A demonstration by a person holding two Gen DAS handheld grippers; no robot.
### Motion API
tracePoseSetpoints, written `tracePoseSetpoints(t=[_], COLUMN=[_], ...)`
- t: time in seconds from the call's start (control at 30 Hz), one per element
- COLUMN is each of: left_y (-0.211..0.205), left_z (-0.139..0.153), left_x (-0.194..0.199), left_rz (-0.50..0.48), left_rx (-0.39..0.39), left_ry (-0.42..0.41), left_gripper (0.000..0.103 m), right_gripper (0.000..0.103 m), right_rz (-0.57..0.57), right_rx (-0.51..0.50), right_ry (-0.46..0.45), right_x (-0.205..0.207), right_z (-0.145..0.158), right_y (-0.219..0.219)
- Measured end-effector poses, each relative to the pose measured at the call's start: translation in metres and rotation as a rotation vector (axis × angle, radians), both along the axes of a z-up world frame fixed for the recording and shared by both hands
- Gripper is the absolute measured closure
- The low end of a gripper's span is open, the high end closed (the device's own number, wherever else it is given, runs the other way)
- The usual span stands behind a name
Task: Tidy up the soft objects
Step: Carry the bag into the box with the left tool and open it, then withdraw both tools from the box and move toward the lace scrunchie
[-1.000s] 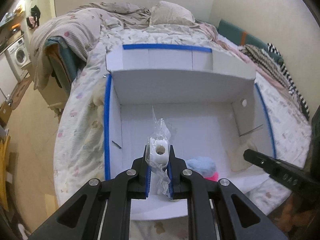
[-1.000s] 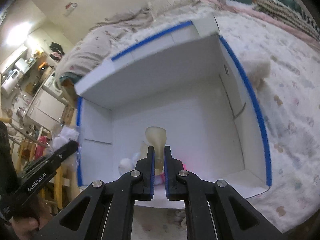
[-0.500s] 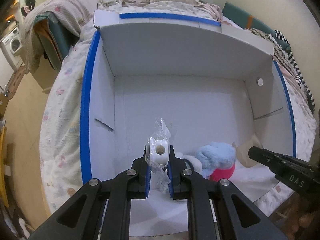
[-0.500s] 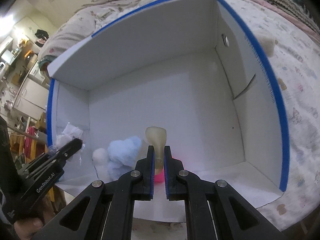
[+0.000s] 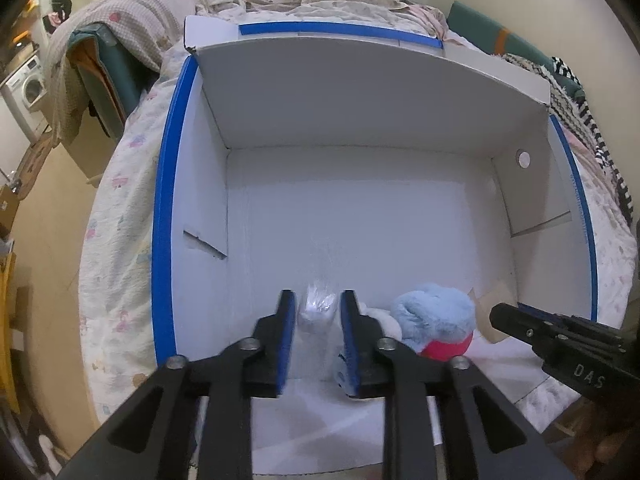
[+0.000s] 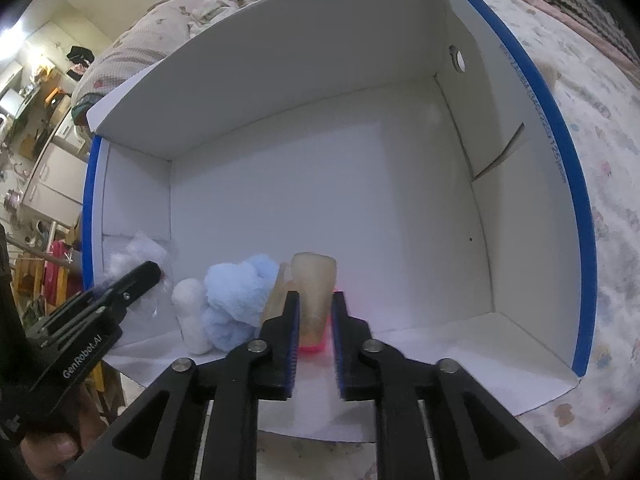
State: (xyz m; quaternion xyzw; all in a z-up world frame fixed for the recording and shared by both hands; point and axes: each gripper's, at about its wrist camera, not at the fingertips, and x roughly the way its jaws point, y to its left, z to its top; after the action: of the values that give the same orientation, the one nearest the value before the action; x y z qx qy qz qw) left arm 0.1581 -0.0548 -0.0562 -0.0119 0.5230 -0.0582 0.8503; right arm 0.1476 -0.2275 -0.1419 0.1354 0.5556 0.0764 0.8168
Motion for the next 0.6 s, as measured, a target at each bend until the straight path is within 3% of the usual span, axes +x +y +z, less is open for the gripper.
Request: tracePoseSetpoints(t=[0.13,0.17,0.27,0.43,0.6], left_y=[0.001,0.002,0.005,0.004,0.003], left_z=[0.007,0.009,0.013,0.014,0.013], left_x=[-0.002,-0.002,-0.002,-0.001,-0.001], left_rz=[0.012,0.019,0.03,0.03,0.037], left_rx=[-0.003,-0.001,-0.005,0.01,0.02], left_ry=[-0.034,-0.046,-0.063,-0.066,-0.054], left_gripper=[0.047,0.045,0.041,0.041,0.041], right_gripper=[0.075,0.069,0.018,0.017,0.017], right_rz=[-0.012,-0.014,-0.025,-0.104,-0.125], right_rx=[0.005,0.001,0.001,-0.011,-0.004], right_ry=[0.005,0.005,0.007,-0.04,-0.021], right_x=[-0.001,-0.001,-0.001,-0.004,0.0], right_z=[0.0,0.0,0.0,0.008,0.005], right_y=[-0.003,-0.004,-0.007,-0.016,-0.02])
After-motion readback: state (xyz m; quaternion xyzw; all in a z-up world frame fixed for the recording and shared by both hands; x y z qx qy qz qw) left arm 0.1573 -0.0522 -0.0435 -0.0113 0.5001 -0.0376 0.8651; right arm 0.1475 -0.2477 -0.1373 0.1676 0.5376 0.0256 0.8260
